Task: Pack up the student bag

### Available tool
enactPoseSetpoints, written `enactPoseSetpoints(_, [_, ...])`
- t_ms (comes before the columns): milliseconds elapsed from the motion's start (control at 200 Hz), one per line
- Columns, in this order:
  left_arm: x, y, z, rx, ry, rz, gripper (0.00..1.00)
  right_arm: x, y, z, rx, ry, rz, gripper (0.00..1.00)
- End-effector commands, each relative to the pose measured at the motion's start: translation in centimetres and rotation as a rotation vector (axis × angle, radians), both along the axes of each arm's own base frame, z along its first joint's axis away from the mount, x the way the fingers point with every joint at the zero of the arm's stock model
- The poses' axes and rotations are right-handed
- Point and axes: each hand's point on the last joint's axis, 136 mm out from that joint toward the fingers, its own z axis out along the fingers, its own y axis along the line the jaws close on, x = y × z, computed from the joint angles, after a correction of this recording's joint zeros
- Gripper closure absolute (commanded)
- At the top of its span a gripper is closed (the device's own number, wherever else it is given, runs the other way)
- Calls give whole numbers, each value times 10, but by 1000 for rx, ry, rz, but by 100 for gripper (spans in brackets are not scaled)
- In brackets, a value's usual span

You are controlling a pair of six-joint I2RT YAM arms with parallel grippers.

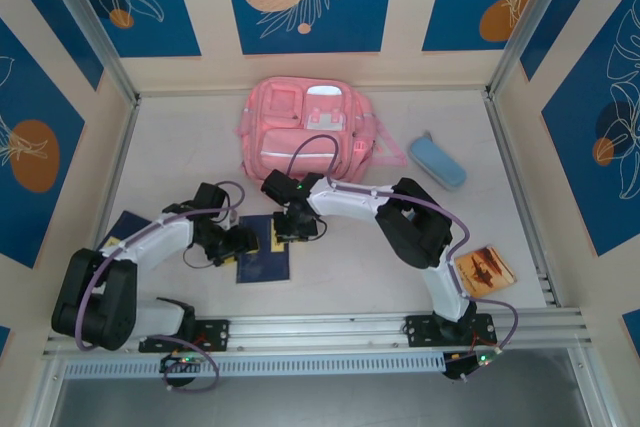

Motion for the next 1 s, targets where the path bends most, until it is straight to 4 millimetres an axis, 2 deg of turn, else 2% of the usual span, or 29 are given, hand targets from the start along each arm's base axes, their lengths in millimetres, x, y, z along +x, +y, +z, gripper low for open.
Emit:
enactPoseSetpoints(0, [14, -29, 35, -191, -96, -29, 43, -6, -9, -19, -35, 38, 2, 73])
enactPoseSetpoints(90, [18, -42, 57, -296, -142, -32, 43, -5, -11, -20, -34, 42, -4, 73])
enactPoseSetpoints(175, [22, -48, 70, -340, -168, -30, 43, -5, -12, -22, -35, 46, -12, 73])
enactPoseSetpoints(380, [25, -52, 65, -374, -138, -12, 46, -5, -15, -23, -39, 50, -19, 73])
enactPoseSetpoints(590, [35, -61, 72, -452, -139, 32, 49, -4, -18, -23, -40, 49, -29, 73])
enactPoseSetpoints(710, [35, -55, 62, -391, -124, 39, 50, -3, -22, -25, -55, 45, -32, 74])
enactPoseSetpoints(860, [27, -33, 36, -225, -90, 47, 51, -3, -33, -31, -111, 39, -39, 84])
enactPoseSetpoints(995, [23, -20, 19, -132, -67, 48, 47, -6, -41, -40, -145, 52, -42, 86])
